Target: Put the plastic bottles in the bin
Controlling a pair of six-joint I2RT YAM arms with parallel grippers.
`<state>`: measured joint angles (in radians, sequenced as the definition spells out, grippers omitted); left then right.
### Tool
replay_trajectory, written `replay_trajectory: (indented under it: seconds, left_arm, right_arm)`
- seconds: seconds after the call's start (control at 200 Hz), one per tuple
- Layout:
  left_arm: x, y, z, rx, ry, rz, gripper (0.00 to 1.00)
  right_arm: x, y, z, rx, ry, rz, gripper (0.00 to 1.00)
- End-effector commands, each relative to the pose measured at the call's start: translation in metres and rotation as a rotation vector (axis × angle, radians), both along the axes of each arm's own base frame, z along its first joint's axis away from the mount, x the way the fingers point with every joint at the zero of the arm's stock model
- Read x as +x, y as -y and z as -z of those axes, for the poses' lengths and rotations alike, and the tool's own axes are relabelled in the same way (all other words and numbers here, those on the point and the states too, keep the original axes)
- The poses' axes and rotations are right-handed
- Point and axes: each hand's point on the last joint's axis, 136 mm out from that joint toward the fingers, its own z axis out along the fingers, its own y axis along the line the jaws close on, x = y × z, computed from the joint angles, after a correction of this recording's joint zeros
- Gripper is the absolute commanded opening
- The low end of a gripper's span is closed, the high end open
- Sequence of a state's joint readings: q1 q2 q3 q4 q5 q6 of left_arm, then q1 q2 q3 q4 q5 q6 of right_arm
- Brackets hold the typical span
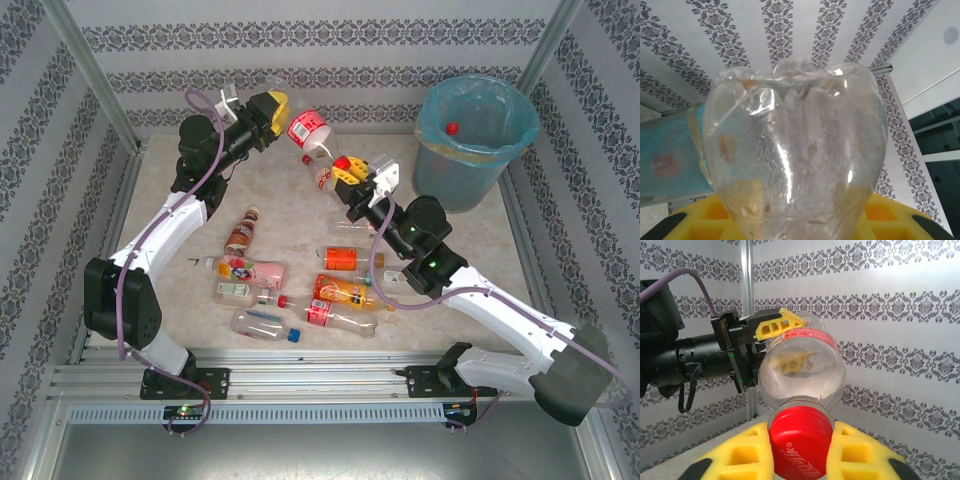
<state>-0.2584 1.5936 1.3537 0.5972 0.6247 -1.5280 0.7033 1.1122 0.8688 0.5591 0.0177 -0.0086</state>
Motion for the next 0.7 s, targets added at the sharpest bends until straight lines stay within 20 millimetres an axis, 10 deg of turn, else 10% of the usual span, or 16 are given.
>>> replay_trajectory:
  seconds: [0.0,0.08,0.215,0.44,0.694]
  left_arm:
    - [-0.012,0.01,-0.013,-0.006,0.083,0.072,0.42]
    - [-0.008,0.001,-0.022,-0.033,0.111,0.05,0.67]
    - [-0.005,-0.019,-0.037,-0.028,0.153,0.01,0.81]
    - [0.002,-0.055,-0.013,0.111,0.136,-0.108,0.82]
    - [-0.021,-0.029,0.023,0.689,0.196,-0.108,0.79]
  right_arm:
    - [-0.014,0.007,-0.035,0.025,0.033,-0.011,0.05]
    - [-0.016,0.02,-0.04,-0.003,-0.015,0.026,0.0]
    - [-0.025,0.047,-0.053,-0.056,-0.082,0.093,0.0]
    - [-0.015,0.116,-0.066,-0.182,-0.275,0.36,0.0]
    - [0.006,0.224,-0.045,-0.22,-0.61,0.713,0.0]
